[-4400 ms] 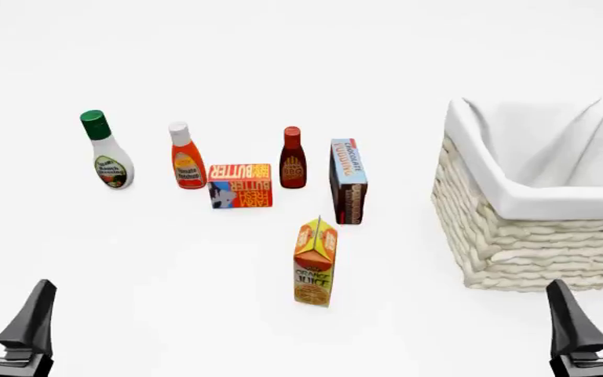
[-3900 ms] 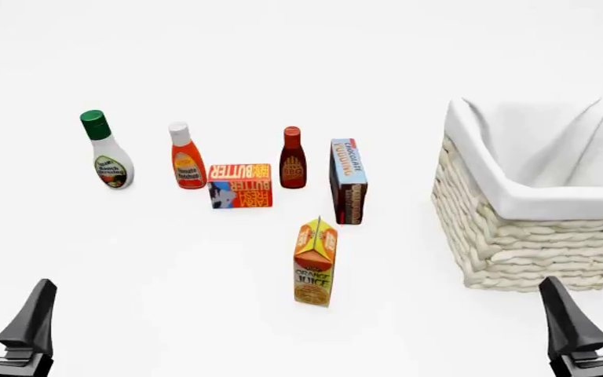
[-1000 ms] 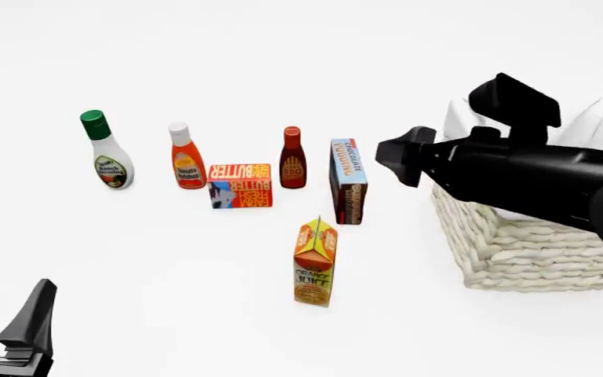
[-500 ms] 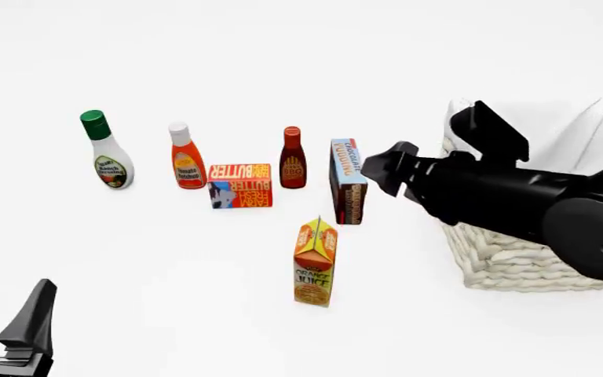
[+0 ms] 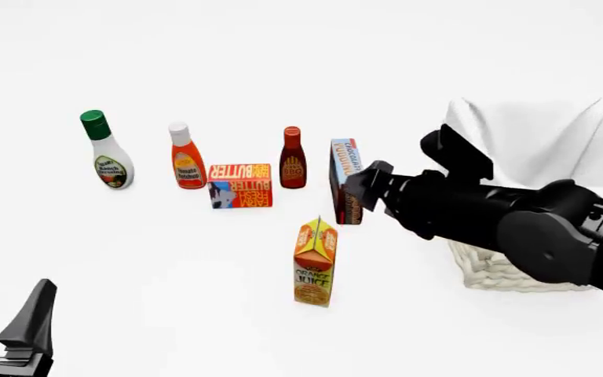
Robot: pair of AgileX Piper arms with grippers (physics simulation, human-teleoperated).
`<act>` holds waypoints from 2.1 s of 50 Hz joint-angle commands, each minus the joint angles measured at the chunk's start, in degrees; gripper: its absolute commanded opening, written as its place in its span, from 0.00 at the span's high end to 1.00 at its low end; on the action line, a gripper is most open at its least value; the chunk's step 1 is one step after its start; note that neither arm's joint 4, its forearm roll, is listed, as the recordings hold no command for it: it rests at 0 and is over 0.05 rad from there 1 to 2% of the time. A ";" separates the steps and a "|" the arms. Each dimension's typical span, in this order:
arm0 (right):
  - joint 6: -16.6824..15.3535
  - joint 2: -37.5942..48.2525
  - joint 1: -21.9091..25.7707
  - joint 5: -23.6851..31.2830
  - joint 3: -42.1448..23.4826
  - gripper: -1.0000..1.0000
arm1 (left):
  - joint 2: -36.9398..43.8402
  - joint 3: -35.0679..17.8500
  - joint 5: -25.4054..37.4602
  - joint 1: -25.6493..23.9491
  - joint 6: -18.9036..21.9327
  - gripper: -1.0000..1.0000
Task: Pick the orange juice and place it in the basket.
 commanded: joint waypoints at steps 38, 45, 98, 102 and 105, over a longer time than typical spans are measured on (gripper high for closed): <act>1.07 11.51 2.33 -4.64 -1.43 0.00 | 0.00 0.00 0.00 0.00 0.00 0.00; 1.19 11.86 3.08 -4.88 -1.36 0.00 | 0.00 0.00 0.00 0.00 0.00 0.00; 2.57 15.99 5.19 -8.07 -0.42 0.00 | 0.00 0.00 0.00 0.00 0.00 0.00; 2.62 16.23 5.03 -8.29 -0.26 0.00 | 0.00 0.00 0.00 0.00 0.00 0.00; 2.67 16.40 5.18 -8.44 -0.14 0.00 | 0.00 0.00 0.00 0.00 0.00 0.00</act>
